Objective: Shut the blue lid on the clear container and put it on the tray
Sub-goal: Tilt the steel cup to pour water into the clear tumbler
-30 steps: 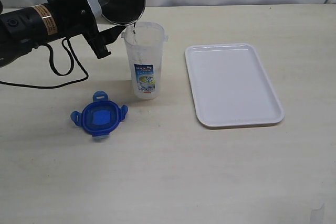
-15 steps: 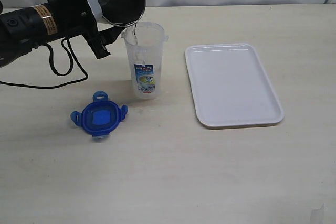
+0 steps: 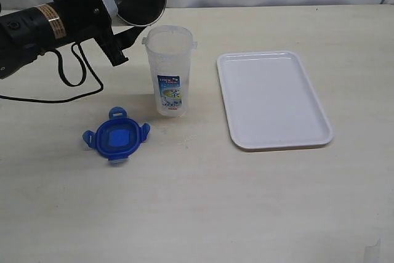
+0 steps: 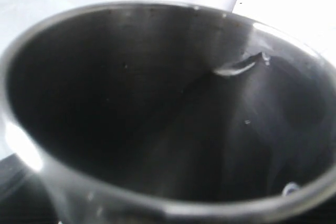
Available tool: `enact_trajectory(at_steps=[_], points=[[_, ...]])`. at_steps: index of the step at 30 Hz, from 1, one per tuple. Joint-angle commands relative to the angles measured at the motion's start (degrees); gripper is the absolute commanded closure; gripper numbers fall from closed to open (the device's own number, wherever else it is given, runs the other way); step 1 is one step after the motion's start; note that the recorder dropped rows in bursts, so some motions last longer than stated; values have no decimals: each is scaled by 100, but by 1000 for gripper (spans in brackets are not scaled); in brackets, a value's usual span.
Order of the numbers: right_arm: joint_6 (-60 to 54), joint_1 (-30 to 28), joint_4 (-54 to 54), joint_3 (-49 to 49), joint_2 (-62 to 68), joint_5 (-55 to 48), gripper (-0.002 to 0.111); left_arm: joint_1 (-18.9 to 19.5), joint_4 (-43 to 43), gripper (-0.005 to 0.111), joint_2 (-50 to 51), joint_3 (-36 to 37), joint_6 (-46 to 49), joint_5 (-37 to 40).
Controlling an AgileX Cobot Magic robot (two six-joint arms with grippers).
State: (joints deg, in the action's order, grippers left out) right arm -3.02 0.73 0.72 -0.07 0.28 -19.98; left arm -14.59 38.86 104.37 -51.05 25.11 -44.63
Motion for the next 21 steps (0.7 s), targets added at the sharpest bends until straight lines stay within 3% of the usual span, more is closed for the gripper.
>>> enact_trajectory(at_steps=[1,21], points=[[-42,9,15,7,-28,13,104,-15,-154,107,-72,-106,-118,-370],[-42,9,15,7,-28,13,104,-15,-266,107,-72,-116,378,-370]])
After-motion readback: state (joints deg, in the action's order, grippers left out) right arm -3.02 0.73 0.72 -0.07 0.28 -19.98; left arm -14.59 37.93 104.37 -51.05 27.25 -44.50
